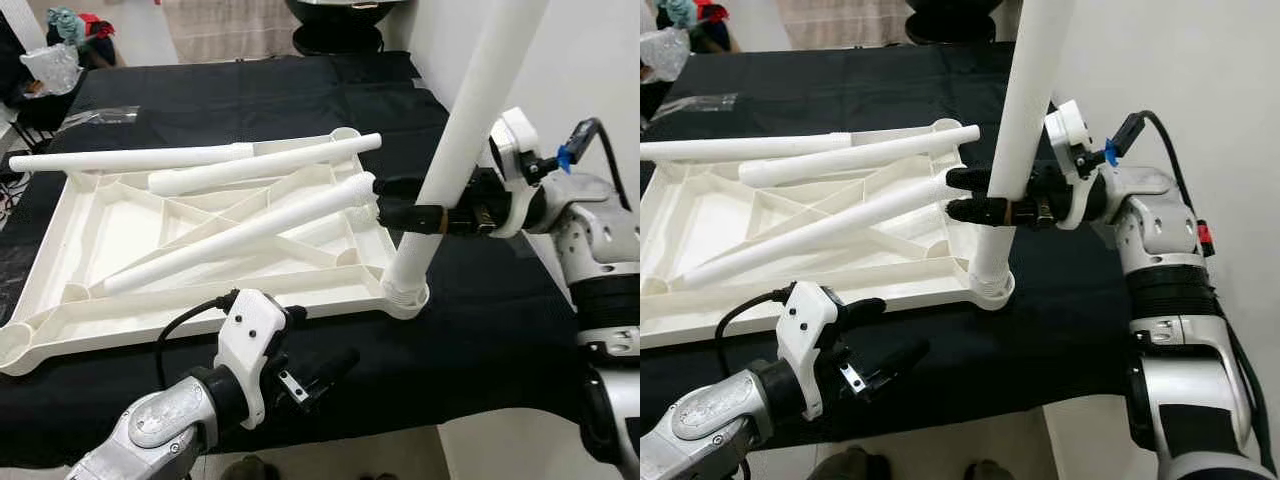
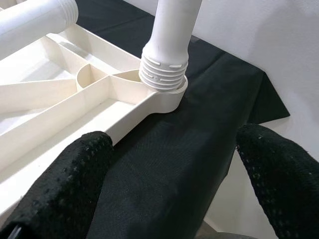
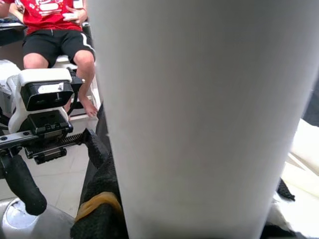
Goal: Building children table
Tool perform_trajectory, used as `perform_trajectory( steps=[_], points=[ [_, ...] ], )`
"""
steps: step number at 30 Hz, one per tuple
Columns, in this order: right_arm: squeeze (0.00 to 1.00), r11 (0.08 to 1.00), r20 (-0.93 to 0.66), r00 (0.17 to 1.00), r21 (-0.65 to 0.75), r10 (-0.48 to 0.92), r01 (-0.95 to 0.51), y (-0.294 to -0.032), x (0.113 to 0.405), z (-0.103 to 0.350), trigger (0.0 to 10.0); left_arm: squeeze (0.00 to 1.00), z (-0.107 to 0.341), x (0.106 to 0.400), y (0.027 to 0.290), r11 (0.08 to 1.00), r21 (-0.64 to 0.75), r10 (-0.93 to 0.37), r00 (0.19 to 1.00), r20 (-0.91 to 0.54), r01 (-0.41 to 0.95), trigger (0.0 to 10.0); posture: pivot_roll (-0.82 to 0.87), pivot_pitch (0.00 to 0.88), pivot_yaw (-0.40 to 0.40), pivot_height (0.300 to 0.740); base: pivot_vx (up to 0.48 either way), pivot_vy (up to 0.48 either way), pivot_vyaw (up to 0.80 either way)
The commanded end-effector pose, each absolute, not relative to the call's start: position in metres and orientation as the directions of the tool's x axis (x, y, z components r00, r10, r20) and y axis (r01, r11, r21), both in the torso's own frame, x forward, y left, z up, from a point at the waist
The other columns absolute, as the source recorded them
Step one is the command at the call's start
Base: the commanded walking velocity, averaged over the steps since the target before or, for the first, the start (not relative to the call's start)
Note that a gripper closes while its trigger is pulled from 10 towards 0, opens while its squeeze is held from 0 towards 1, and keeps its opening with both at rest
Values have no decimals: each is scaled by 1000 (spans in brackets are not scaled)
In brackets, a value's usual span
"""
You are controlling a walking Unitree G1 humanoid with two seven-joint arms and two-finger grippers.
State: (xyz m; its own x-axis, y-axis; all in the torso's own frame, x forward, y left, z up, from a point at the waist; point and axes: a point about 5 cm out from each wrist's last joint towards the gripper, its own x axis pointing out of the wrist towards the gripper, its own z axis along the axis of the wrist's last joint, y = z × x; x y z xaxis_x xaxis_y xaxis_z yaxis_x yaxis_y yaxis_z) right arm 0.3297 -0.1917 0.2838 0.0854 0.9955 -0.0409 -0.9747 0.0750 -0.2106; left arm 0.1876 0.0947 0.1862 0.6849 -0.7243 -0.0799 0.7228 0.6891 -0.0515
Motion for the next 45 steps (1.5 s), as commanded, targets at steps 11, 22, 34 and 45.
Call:
perform_trajectory(
  steps=[11, 22, 34, 45],
  points=[
    [0, 87, -48, 99, -213, 994, -973, -202, 321, 284, 10000, 0, 183, 190, 97, 688, -42, -724, 683, -99, 724, 10000, 104, 174, 18, 740, 0, 0, 0],
    [0, 50, -52, 62, -202, 997, -978, -193, 311, 278, 10000, 0, 182, 192, 96, 685, -41, -727, 680, -94, 727, 10000, 94, 171, 23, 740, 0, 0, 0],
    [0, 89, -37, 100, -233, 994, -969, -192, 321, 289, 10000, 0, 184, 192, 97, 690, -39, -723, 685, -87, 723, 10000, 102, 171, 17, 740, 0, 0, 0],
    [0, 90, -51, 105, -247, 993, -965, -196, 322, 295, 10000, 0, 184, 192, 96, 690, -34, -723, 685, -84, 723, 10000, 95, 173, 11, 740, 0, 0, 0]
  ],
)
